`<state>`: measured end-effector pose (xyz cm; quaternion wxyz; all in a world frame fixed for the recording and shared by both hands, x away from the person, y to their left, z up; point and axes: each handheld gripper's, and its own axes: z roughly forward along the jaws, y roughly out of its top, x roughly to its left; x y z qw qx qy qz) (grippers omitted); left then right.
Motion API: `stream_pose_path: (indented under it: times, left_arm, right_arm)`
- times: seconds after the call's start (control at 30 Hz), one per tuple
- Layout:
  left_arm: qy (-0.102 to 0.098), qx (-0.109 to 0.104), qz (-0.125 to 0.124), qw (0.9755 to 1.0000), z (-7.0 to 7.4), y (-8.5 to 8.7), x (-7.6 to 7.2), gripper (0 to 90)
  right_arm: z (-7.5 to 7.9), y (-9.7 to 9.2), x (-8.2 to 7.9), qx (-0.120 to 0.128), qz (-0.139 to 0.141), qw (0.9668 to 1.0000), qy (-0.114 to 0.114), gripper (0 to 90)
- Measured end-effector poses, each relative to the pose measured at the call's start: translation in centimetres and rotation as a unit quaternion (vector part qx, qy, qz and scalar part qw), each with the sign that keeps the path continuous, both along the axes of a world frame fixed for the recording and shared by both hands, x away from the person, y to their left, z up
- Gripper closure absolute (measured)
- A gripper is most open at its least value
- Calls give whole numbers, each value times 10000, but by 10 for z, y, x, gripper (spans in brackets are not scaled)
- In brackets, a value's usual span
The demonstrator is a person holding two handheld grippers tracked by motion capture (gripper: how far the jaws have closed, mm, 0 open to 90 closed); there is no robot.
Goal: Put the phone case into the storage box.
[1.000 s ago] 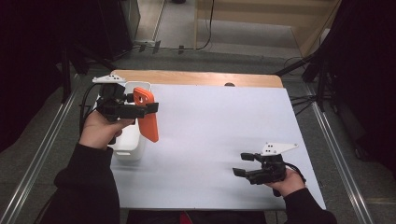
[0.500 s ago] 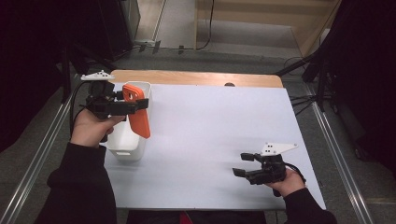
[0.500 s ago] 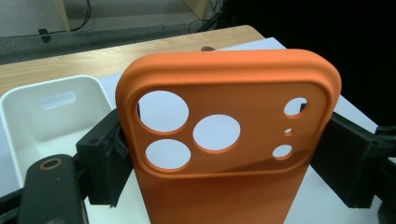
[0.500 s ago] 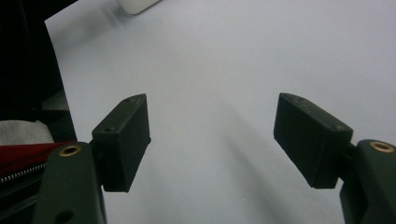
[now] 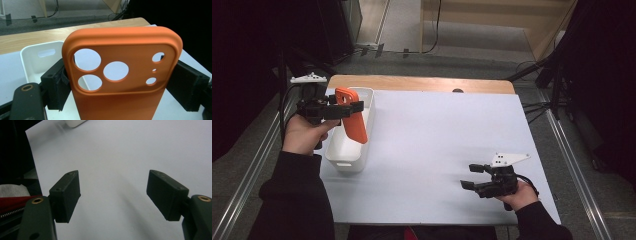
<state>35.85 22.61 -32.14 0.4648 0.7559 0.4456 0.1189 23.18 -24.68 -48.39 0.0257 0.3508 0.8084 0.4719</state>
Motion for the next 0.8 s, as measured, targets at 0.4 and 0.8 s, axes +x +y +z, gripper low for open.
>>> stream_pose_path:
  times: [0.4, 0.8]
  left_arm:
    - [34, 22, 110, 9999, 3, -5, 27, 159]
    - [-8, 291, 296, 9991, 14, -8, 56, 159]
  right_arm:
    - [0, 1, 0, 20, 44, 10000, -13, 260]
    - [-1, 4, 0, 51, 109, 9999, -32, 260]
